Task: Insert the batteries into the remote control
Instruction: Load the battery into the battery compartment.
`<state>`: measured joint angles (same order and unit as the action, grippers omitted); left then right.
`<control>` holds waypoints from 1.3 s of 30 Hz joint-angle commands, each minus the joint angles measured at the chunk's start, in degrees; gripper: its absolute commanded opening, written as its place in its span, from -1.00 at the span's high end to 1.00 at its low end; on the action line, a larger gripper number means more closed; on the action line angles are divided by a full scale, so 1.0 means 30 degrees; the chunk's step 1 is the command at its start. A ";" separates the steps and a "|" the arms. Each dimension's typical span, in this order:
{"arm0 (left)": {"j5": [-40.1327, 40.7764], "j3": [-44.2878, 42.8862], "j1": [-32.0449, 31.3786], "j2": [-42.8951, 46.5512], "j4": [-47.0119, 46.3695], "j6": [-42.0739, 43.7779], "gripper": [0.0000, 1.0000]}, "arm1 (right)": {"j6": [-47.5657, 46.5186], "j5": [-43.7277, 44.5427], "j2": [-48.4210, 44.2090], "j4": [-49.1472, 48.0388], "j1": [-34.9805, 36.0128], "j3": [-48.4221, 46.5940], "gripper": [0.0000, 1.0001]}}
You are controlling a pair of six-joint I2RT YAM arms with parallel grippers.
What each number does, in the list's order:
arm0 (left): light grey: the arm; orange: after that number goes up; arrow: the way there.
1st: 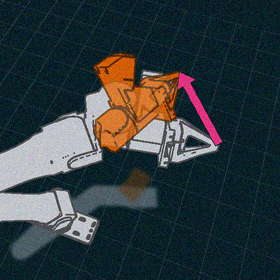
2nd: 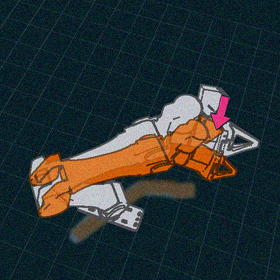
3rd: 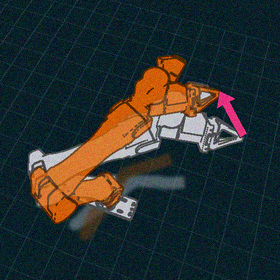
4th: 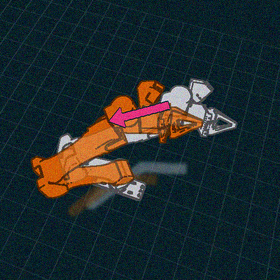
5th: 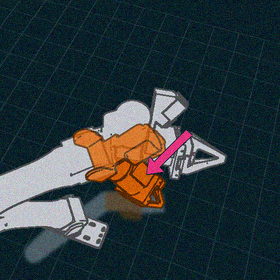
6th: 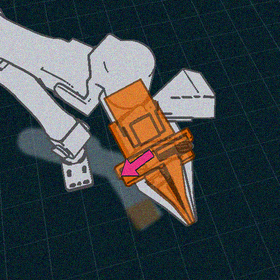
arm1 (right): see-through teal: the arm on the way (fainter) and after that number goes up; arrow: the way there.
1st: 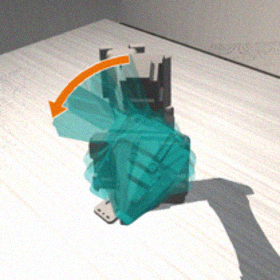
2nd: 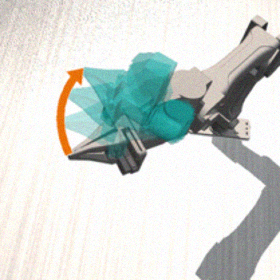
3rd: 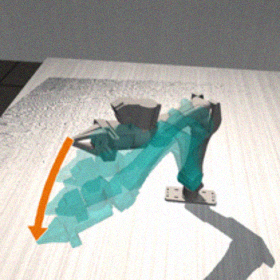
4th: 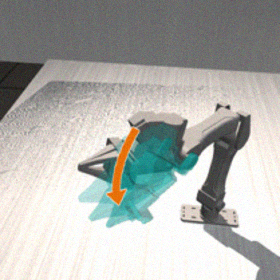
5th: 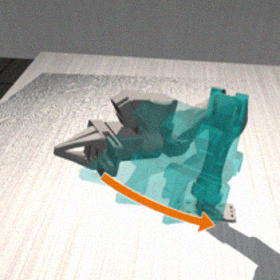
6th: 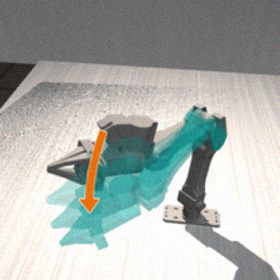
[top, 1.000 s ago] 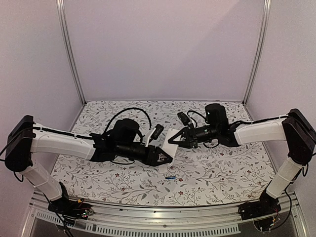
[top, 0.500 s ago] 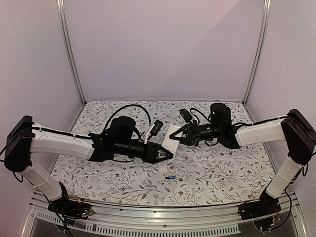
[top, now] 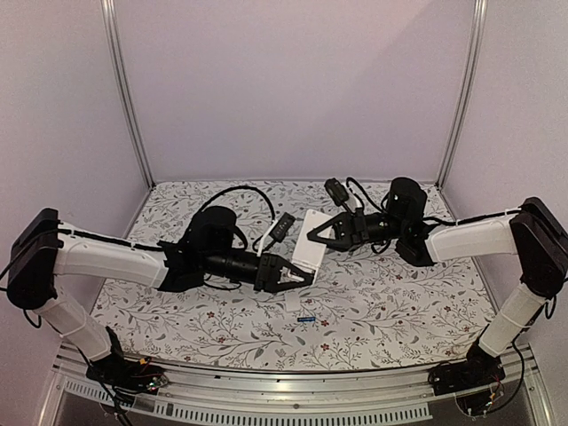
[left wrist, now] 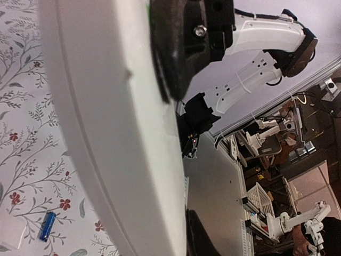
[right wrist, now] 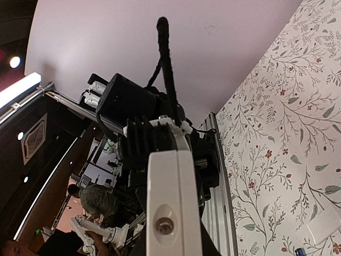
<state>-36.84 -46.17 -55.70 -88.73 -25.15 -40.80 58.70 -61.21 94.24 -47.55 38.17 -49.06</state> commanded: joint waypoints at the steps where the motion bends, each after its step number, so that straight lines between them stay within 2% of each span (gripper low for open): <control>1: 0.0216 0.1342 -0.0037 -0.0683 0.3109 0.1154 0.61 | 0.2821 0.1228 -0.0929 -0.0870 -0.0249 -0.0471 1.00; 5: 0.0806 0.1321 -0.0036 0.0101 0.3426 0.1714 0.23 | 0.2361 0.1447 -0.0613 0.0304 -0.0230 -0.0456 1.00; 9: 0.2451 0.1389 -0.0036 0.1642 0.3826 0.2713 -0.22 | 0.0290 0.2055 -0.0817 0.3495 -0.0258 -0.0550 1.00; 13: 0.4326 0.2344 -0.0265 0.3660 0.2795 0.3736 -0.47 | -0.1588 0.2732 -0.1125 0.6074 -0.0250 -0.0782 1.00; 18: 0.9276 0.4258 -0.1010 0.7713 0.3310 0.7945 -0.71 | -0.3748 0.3488 -0.1547 0.9527 -0.0264 -0.1326 1.00; 23: 1.5584 0.4937 -0.3819 0.9934 0.3395 1.4934 -0.72 | -0.3105 0.3558 -0.1275 1.0043 -0.0223 -0.1652 1.00; 27: 1.7801 0.4480 -0.5977 0.9759 0.3867 2.1127 -0.70 | -0.2173 0.3323 -0.0829 1.0056 -0.0140 -0.1899 1.00; 30: 1.9255 0.3454 -0.7241 0.8425 0.4559 2.4488 -0.65 | -0.1537 0.3237 -0.0541 1.0129 0.0138 -0.2191 1.00; 34: 1.9336 0.2451 -0.7835 0.6702 0.4511 2.7165 -0.52 | -0.0857 0.3250 -0.0279 1.0374 0.0538 -0.2492 1.00; 39: 1.8432 0.1245 -0.7832 0.5233 0.4877 2.8355 -0.36 | -0.0396 0.3272 -0.0043 1.0752 0.0815 -0.2529 1.00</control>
<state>18.63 -39.35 -78.50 -70.78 -11.88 36.86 55.70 -51.31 93.19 -16.51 39.75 -55.16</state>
